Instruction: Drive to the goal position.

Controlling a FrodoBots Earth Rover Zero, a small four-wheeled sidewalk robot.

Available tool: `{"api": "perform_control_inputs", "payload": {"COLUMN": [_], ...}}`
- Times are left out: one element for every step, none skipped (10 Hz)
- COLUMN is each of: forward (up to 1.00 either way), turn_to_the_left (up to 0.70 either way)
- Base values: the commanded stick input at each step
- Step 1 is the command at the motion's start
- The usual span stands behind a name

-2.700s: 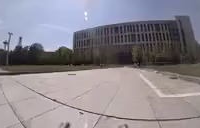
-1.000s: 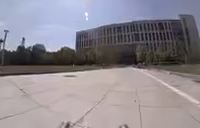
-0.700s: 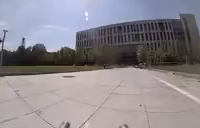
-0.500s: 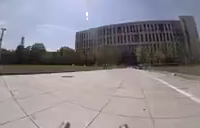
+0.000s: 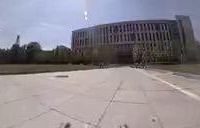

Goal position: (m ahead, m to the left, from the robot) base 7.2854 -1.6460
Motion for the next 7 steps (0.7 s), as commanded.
{"api": "perform_control_inputs", "payload": {"forward": [0.7, 0.7, 0.7, 0.7, 0.7, 0.7, 0.7], "turn_to_the_left": [-0.35, -0.21, 0.0, 0.0, 0.0, 0.0, 0.0]}}
